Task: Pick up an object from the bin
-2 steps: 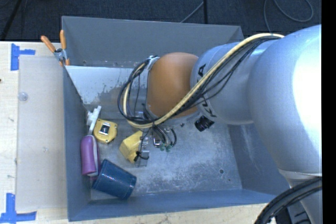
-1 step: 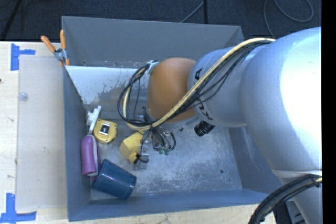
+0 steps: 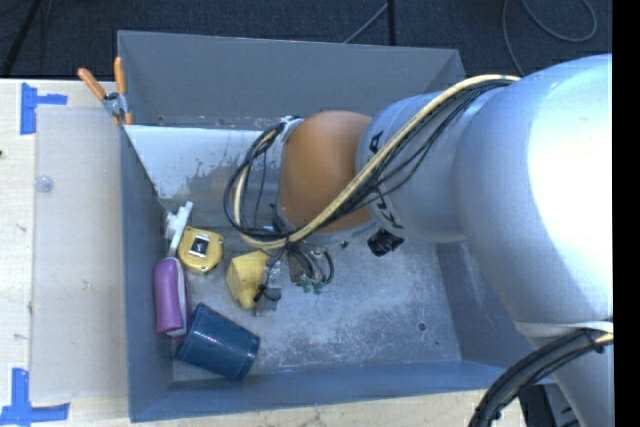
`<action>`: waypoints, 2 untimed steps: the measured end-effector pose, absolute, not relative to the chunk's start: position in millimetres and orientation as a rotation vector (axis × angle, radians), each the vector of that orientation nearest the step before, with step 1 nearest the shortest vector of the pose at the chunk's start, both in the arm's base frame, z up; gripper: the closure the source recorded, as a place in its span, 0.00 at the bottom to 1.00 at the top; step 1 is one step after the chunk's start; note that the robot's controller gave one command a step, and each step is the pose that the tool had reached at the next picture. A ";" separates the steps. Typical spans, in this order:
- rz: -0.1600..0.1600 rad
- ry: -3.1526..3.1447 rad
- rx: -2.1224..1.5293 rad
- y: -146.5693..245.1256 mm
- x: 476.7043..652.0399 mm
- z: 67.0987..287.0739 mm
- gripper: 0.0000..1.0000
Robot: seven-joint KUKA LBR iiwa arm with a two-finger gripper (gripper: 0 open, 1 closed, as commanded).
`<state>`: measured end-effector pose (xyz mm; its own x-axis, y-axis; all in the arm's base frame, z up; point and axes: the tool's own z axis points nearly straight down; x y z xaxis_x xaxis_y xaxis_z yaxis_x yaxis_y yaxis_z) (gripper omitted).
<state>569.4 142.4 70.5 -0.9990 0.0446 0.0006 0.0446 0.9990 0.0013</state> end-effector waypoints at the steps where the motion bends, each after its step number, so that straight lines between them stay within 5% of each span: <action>1: -0.002 -3.140 -0.070 142.4 569.4 70.5 1.00; 2: 0.000 -3.135 -0.071 141.8 567.7 74.1 1.00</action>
Offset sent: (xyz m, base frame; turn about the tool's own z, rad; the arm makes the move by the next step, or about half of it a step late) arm -0.0001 0.0000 0.0873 0.0000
